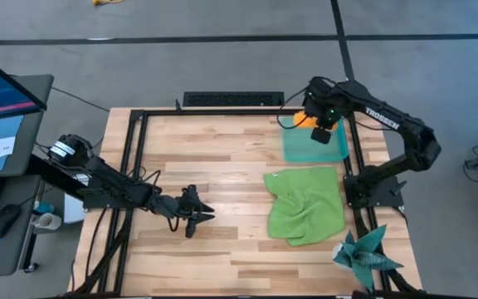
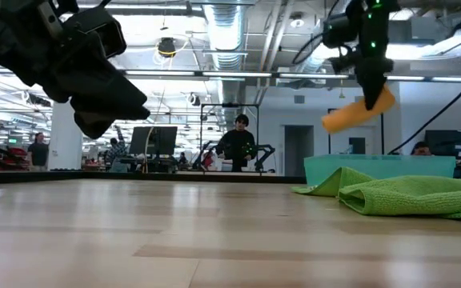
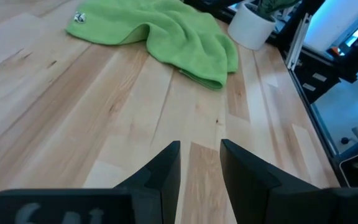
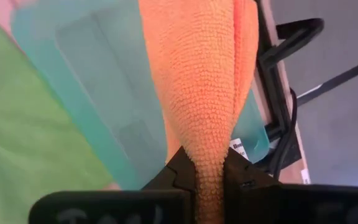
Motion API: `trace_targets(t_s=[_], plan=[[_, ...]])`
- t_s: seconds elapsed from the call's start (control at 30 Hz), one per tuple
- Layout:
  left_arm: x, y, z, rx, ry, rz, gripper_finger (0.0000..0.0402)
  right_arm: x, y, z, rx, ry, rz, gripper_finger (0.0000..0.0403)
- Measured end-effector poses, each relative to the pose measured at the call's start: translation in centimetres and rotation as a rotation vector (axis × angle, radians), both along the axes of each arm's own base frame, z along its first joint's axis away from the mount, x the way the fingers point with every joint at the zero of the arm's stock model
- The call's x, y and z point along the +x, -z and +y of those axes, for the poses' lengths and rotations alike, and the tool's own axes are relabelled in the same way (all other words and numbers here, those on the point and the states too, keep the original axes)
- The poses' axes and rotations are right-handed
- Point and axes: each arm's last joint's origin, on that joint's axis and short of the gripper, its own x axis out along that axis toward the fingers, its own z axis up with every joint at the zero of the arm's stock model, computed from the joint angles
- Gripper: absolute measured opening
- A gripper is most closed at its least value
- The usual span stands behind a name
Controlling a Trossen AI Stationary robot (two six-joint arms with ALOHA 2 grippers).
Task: Roll microfiber towels into tight, uniform cylinder then place into a basket
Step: Put the rolled orange towel into the blue bin
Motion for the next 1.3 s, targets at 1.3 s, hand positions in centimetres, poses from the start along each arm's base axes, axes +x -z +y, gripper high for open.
trace_targets(t_s=[1.3], plan=[[-0.7, 1.2, -0.2, -0.016, -0.017, 0.133, 0.0104, 7.4, 8.8, -0.5, 0.05, 0.374, 0.305, 0.0044]])
